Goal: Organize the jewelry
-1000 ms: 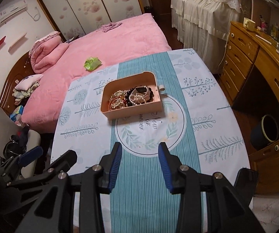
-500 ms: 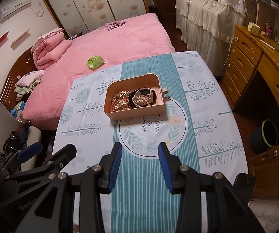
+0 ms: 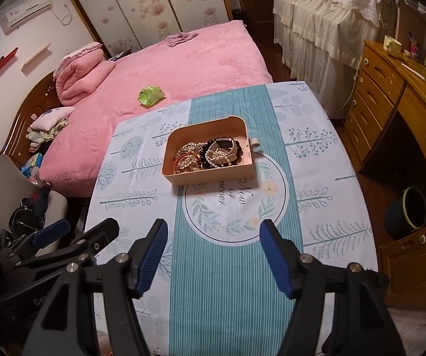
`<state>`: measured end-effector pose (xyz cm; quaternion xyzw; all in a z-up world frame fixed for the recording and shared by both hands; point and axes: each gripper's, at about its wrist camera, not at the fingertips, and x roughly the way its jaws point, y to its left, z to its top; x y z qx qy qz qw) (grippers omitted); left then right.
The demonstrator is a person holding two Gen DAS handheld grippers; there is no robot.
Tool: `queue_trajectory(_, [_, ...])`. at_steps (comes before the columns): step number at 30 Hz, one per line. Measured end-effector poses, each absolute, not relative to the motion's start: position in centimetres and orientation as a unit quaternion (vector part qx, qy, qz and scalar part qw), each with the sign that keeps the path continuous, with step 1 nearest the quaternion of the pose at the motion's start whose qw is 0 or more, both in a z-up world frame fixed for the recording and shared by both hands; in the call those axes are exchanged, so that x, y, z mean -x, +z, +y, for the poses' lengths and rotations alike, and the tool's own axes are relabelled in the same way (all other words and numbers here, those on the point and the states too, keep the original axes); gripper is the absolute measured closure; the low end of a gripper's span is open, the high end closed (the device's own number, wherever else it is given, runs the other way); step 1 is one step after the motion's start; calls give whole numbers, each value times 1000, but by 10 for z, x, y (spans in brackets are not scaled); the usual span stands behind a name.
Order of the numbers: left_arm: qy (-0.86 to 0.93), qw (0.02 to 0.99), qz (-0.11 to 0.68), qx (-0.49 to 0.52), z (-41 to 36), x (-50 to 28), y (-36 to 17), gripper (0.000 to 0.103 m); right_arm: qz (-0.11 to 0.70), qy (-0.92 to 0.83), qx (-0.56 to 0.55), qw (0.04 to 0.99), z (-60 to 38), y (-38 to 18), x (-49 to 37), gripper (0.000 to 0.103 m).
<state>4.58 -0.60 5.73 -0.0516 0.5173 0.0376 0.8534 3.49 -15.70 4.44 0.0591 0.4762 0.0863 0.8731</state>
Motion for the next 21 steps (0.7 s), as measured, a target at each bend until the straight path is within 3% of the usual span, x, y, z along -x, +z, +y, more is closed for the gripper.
queue_trajectory(21, [44,865,499,44,-14,-42,80,12,467,90,-63,877,-161,55,-37,38])
